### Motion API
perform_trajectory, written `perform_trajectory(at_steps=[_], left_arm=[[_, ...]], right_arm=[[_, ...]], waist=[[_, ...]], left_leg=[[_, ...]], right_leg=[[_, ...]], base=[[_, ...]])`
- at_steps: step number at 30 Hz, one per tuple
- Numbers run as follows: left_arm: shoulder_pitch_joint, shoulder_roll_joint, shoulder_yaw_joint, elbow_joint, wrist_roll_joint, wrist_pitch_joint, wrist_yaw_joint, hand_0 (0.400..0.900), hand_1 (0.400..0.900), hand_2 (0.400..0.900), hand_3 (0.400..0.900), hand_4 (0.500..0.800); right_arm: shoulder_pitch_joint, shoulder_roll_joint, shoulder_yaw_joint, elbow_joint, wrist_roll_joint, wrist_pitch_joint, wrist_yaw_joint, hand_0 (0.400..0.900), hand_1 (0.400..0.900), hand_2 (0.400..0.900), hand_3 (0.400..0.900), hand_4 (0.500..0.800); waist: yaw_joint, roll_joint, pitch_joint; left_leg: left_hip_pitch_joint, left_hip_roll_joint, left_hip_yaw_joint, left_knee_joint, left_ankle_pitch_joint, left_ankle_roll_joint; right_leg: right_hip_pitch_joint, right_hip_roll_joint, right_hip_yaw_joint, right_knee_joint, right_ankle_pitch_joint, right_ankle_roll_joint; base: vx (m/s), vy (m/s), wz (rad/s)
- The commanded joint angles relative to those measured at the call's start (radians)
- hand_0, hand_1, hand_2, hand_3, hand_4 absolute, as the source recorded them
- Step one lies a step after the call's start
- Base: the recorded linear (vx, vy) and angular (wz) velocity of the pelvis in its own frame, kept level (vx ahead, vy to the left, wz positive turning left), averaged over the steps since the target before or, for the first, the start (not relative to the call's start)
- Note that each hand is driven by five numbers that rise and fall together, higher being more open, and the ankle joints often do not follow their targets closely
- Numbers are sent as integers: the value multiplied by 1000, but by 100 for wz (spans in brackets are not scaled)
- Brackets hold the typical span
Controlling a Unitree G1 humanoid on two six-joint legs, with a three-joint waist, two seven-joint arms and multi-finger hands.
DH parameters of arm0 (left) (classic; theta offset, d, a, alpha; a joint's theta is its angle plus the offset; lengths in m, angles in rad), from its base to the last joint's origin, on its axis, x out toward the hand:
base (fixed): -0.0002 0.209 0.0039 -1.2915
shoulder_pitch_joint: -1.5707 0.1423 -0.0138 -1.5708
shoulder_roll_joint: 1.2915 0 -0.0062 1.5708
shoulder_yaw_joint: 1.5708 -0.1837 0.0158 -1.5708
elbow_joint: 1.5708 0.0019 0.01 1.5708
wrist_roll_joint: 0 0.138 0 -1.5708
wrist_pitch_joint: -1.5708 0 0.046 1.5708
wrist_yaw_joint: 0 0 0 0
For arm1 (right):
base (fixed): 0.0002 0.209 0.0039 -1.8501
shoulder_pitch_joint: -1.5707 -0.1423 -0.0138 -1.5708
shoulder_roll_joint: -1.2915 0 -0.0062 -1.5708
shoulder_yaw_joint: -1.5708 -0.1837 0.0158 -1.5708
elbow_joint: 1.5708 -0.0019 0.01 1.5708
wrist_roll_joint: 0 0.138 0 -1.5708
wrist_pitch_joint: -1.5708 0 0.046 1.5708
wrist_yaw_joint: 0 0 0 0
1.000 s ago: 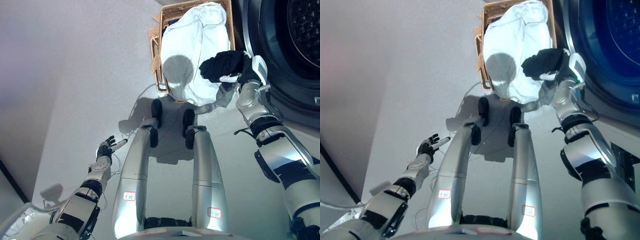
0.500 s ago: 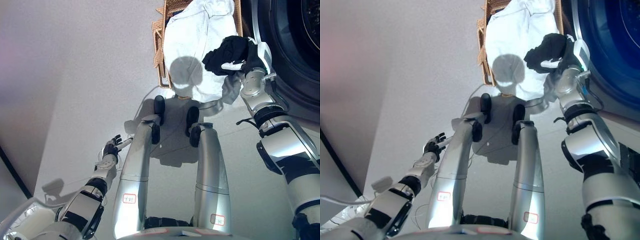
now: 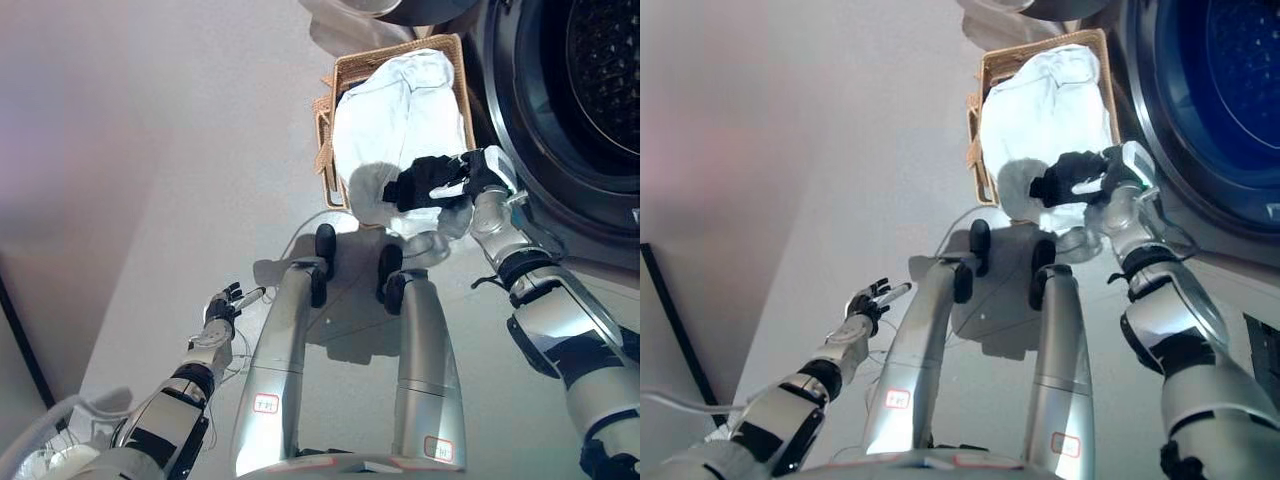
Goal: Put the clothes in the basket into the washing machine.
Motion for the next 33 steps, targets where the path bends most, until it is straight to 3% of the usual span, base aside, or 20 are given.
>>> perform_trajectory(at_steps=[1, 6, 10, 13, 18, 20, 26, 33], left_arm=[[81, 54, 66, 63, 15, 8, 47, 900, 900, 900, 900, 800], [110, 41, 111, 66, 22, 22, 50, 900, 900, 900, 900, 800], [122, 38, 136, 69, 29, 31, 53, 900, 900, 900, 900, 800], [126, 38, 139, 73, 30, 36, 55, 900, 900, 900, 900, 800], [114, 48, 117, 86, 29, 46, 54, 900, 900, 900, 900, 800], [117, 48, 106, 84, 22, 47, 49, 900, 900, 900, 900, 800], [119, 41, 65, 73, 5, 48, 39, 900, 900, 900, 900, 800], [122, 37, 19, 65, 0, 43, 27, 900, 900, 900, 900, 800]], right_arm=[[35, -37, -122, -210, 129, -85, -79, 400, 400, 400, 400, 500], [204, -48, -332, -438, 281, -178, -129, 400, 400, 400, 400, 500], [314, -8, -490, -522, 453, -267, -144, 400, 400, 400, 400, 500], [340, 56, -573, -506, 649, -339, -130, 400, 400, 400, 400, 500], [221, 130, -661, -398, 1025, -434, -75, 400, 400, 400, 400, 500], [163, 133, -664, -362, 1097, -424, -45, 400, 400, 400, 400, 500], [-29, 56, -691, -262, 1188, -453, -62, 400, 400, 400, 400, 500], [-199, -63, -625, -127, 1214, -395, -45, 400, 400, 400, 400, 500]], waist=[[-48, -56, 67], [-81, -60, 54], [-100, -54, 48], [-105, -45, 46], [-91, -21, 36], [-83, -9, 27], [-59, 29, 9], [-31, 58, -19]], left_leg=[[101, -23, 53, -36, -109, 8], [158, -12, 57, -80, -111, 10], [184, -8, 55, -98, -114, 11], [202, -7, 55, -107, -115, 10], [231, -7, 63, -118, -119, 8], [235, -7, 72, -121, -118, 7], [252, -12, 92, -133, -115, 5], [251, -13, 106, -130, -117, 4]], right_leg=[[70, 53, 49, -120, 42, 69], [122, 62, 65, -169, 52, 69], [154, 71, 72, -201, 58, 70], [175, 75, 76, -217, 59, 70], [196, 82, 88, -227, 61, 70], [195, 83, 95, -229, 63, 71], [203, 81, 109, -225, 58, 72], [193, 73, 113, -212, 54, 75]], base=[[0, 44, -21], [6, 30, -17], [6, -2, -12], [1, -21, -5], [13, -22, -7], [22, -21, -6], [32, -24, -3], [41, -39, 2]])
